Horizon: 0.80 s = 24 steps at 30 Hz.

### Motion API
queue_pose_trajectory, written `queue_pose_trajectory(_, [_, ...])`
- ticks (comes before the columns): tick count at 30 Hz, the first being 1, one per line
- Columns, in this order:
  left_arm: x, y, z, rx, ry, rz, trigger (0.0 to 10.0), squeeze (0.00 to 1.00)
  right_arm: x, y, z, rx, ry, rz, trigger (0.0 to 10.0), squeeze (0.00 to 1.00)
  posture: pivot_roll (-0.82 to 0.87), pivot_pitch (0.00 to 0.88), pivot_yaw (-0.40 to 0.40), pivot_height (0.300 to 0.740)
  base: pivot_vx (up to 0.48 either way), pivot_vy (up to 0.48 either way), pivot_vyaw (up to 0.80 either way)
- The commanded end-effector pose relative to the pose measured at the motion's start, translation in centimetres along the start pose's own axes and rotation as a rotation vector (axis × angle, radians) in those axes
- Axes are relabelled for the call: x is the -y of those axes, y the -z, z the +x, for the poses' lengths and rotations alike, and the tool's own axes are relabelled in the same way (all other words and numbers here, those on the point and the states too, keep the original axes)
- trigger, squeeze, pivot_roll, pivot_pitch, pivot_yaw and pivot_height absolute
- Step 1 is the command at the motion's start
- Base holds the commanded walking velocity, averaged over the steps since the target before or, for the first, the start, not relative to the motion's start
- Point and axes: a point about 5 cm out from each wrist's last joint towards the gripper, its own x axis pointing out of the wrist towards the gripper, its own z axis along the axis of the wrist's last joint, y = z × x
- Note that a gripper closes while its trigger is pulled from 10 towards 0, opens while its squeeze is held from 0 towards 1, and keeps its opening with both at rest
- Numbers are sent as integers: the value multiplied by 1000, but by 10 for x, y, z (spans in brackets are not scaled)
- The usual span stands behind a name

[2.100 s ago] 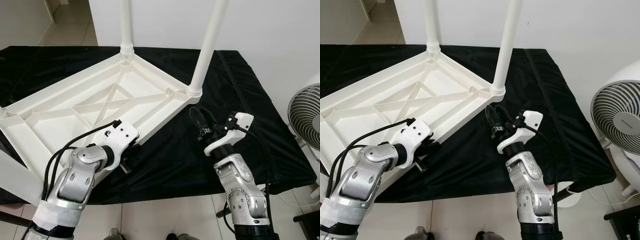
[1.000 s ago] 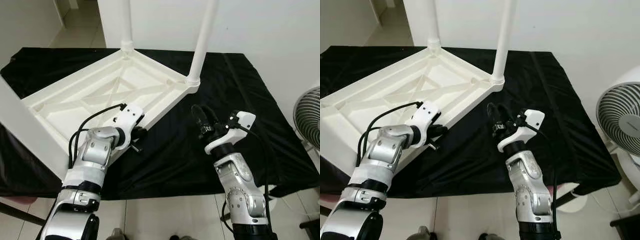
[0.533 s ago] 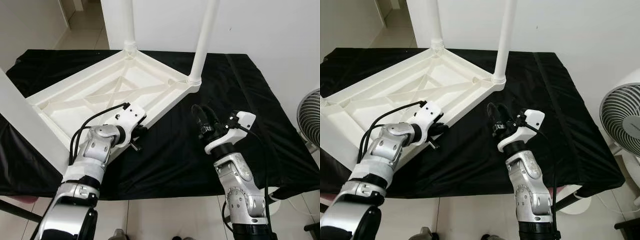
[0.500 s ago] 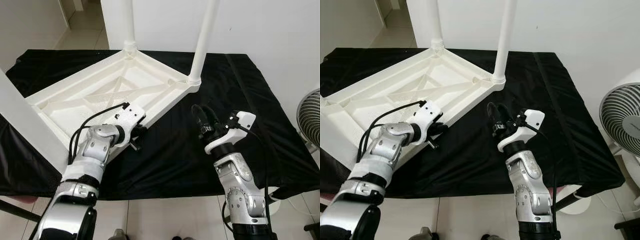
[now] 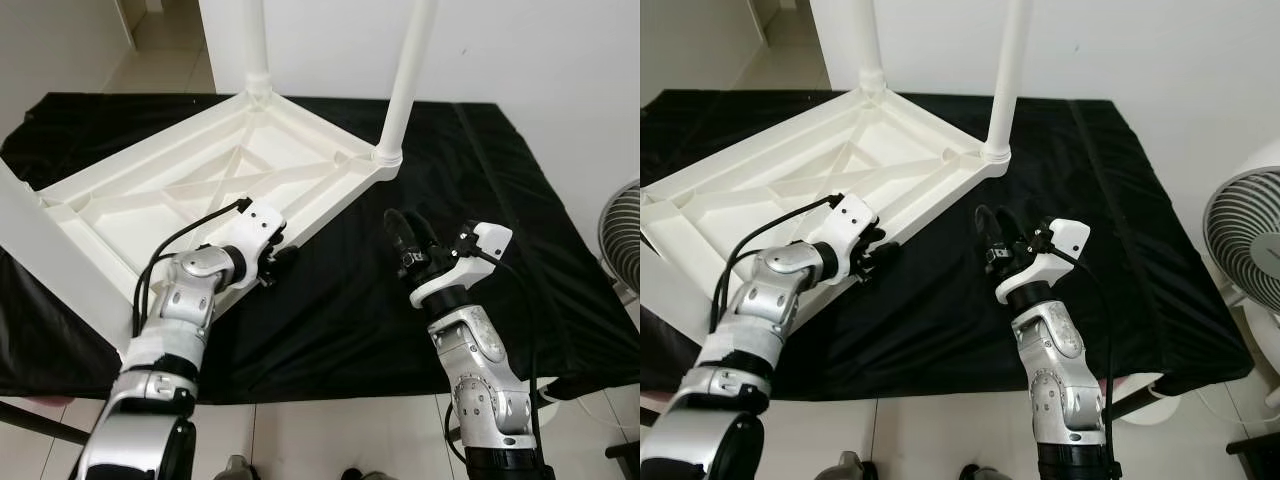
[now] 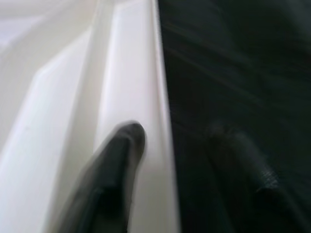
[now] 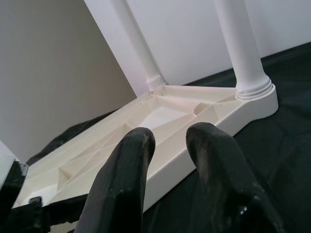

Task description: Building children table

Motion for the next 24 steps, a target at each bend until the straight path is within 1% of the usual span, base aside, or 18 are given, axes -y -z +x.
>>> queue_pose_trajectory(1, [1,-1,-6,57,-218,-9,10000,1000,3,5,-2,-15,8,-7,10000,0,97,101,-19,740,0,0,0])
queue_pose_trajectory(2, [8,-2,-8,81,-194,-6,10000,639,4,6,-1,-20,9,-11,10000,0,97,101,-19,740,0,0,0])
queue_pose_trajectory(5, [11,-2,-10,92,-185,-5,10000,639,4,7,-1,-22,10,-12,10000,0,97,101,-19,740,0,0,0])
queue_pose_trajectory(6, [17,-4,-14,117,-170,-4,10000,0,5,9,0,-29,8,-20,10000,0,113,101,-26,740,0,0,0])
queue_pose_trajectory(7, [22,-7,-18,151,-158,-4,10000,0,6,10,1,-36,4,-27,10000,0,124,101,-31,740,0,0,0])
queue_pose_trajectory(8, [22,-7,-18,151,-158,-4,10000,0,6,10,1,-36,4,-27,10000,0,124,101,-31,740,0,0,0])
queue_pose_trajectory(10, [28,-11,-26,197,-144,3,10000,0,7,13,3,-47,0,-40,10000,0,124,101,-31,740,0,0,0])
queue_pose_trajectory(11, [28,-11,-26,197,-144,3,10000,0,7,13,3,-47,0,-40,10000,0,124,101,-31,740,0,0,0])
queue_pose_trajectory(12, [29,-12,-30,208,-143,7,10000,0,8,14,5,-53,-2,-48,10000,0,145,98,-38,740,0,0,0])
queue_pose_trajectory(14, [29,-12,-30,208,-143,7,10000,0,8,14,5,-53,-2,-48,10000,0,145,98,-38,740,0,0,0])
queue_pose_trajectory(16, [35,-15,-40,235,-118,3,10000,0,9,18,8,-68,-9,-67,10000,0,162,97,-48,740,0,0,0])
queue_pose_trajectory(17, [35,-15,-40,235,-118,3,10000,0,9,18,8,-68,-9,-67,10000,0,162,97,-48,740,0,0,0])
queue_pose_trajectory(18, [39,-17,-46,253,-99,-2,10000,0,9,20,11,-75,-13,-80,10000,0,166,96,-50,740,0,0,0])
queue_pose_trajectory(22, [39,-17,-46,253,-99,-2,10000,0,9,20,11,-75,-13,-80,10000,0,166,96,-50,740,0,0,0])
queue_pose_trajectory(23, [47,-18,-57,274,-78,-12,10000,0,7,25,16,-94,-32,-102,10000,0,180,95,-57,740,0,0,0])
queue_pose_trajectory(24, [47,-18,-57,274,-78,-12,10000,0,7,25,16,-94,-32,-102,10000,0,180,95,-57,740,0,0,0])
